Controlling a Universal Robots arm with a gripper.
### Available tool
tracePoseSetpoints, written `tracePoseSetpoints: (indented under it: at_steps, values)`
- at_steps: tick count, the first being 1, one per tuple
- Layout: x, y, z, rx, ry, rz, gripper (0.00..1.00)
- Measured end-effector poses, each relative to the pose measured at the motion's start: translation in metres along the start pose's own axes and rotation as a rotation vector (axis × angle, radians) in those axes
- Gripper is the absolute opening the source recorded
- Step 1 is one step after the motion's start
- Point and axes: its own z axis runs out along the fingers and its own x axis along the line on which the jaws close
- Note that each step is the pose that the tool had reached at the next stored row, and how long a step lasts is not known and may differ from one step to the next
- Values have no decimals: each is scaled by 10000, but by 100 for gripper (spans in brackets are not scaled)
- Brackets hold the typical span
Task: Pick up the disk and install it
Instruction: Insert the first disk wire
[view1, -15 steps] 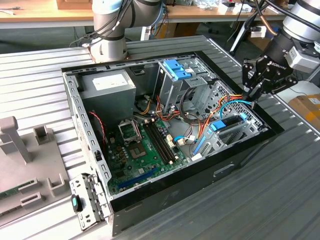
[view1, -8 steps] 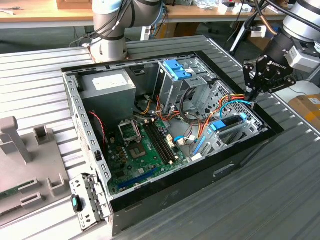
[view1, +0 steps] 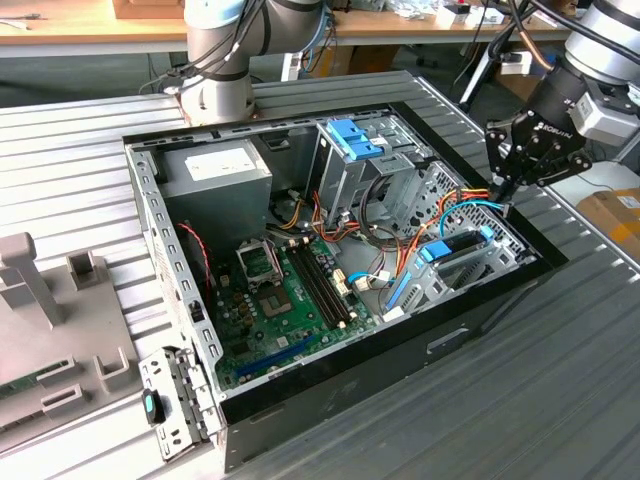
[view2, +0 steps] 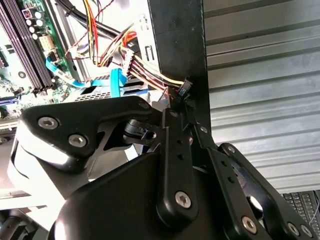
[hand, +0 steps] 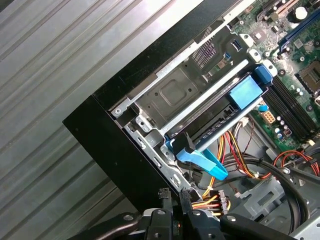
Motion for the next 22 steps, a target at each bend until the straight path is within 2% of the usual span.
tracePoseSetpoints:
  at_steps: [3,7,9,15,22]
  values:
    - [-41,36,-13,50,59,6,17]
    - [-76,65,-93,132,155,25,17]
    - [-98,83,-102,162,187,87,17]
    - [-114,98,-99,166,188,187,17]
    - [-153,131,-69,166,194,692,17]
